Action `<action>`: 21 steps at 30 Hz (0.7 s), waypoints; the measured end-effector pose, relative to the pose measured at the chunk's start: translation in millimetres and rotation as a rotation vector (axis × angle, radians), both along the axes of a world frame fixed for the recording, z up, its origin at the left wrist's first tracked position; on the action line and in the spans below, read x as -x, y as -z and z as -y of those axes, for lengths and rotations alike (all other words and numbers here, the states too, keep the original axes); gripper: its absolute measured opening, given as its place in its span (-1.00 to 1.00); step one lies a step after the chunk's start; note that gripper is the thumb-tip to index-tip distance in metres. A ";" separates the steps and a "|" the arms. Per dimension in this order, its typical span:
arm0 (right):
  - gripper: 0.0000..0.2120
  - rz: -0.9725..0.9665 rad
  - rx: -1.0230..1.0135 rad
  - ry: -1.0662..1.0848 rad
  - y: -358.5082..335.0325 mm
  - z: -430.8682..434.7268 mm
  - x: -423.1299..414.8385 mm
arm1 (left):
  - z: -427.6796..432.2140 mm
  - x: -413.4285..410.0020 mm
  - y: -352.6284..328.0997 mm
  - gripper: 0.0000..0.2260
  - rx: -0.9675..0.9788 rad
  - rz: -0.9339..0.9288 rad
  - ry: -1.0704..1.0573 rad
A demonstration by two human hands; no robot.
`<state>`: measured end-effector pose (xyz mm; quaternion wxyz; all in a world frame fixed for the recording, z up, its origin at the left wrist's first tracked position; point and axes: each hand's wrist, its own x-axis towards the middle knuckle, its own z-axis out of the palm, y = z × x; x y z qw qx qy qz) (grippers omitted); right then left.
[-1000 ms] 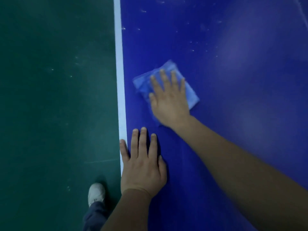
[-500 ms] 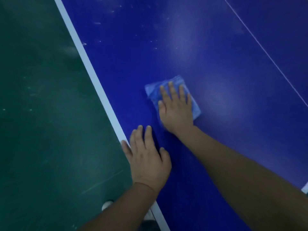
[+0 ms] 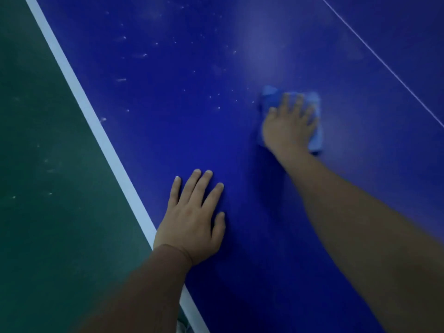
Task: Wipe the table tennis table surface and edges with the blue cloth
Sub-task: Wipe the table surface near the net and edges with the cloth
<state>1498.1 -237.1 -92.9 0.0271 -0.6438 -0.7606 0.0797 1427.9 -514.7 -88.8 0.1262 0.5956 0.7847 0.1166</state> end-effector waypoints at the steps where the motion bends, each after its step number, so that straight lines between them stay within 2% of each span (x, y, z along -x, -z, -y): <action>1: -0.43 0.013 -0.033 -0.206 3.0 15.4 21.5 | -1.5 0.4 -1.2 -0.48 0.000 -0.008 0.001; 4: -0.43 0.054 -0.030 -0.819 4.9 58.0 30.7 | -3.2 -0.6 -3.4 -0.49 0.024 -0.029 0.008; 5: -0.43 0.090 -0.029 -0.883 3.8 49.8 14.1 | -2.6 -1.0 -3.0 -0.49 0.019 -0.032 0.008; 6: -0.43 0.153 -0.050 -0.852 3.3 28.1 -7.4 | -2.0 -0.7 -2.0 -0.49 0.013 -0.036 0.011; 8: -0.43 0.256 -0.101 -0.528 1.4 -30.3 -58.4 | -1.2 0.0 -0.7 -0.49 0.010 -0.045 0.024; 10: -0.46 0.130 -0.069 -0.050 -5.9 -80.0 -94.1 | -2.1 0.3 -0.3 -0.48 0.002 -0.052 0.025; 11: -0.46 0.062 -0.047 0.110 -9.5 -91.5 -94.9 | -3.0 -0.3 -0.1 -0.48 0.006 -0.059 0.027; 13: -0.45 0.015 -0.018 0.183 -11.2 -87.4 -65.9 | -3.6 -0.9 -0.4 -0.48 0.020 -0.063 0.028; 14: -0.45 0.013 -0.023 0.093 -10.0 -76.5 -44.0 | -3.7 -0.9 -0.6 -0.48 0.022 -0.061 0.024; 18: -0.45 0.086 -0.035 -0.545 -1.2 5.5 24.4 | -2.4 -1.0 1.5 -0.47 0.019 -0.069 0.019; 19: -0.45 0.092 -0.028 -0.629 -0.5 16.1 20.2 | -3.3 -1.2 0.1 -0.47 0.016 -0.062 0.013; 21: -0.46 0.132 -0.043 -0.596 -2.7 -0.6 -11.8 | -3.9 -1.9 -3.7 -0.47 0.027 -0.051 0.006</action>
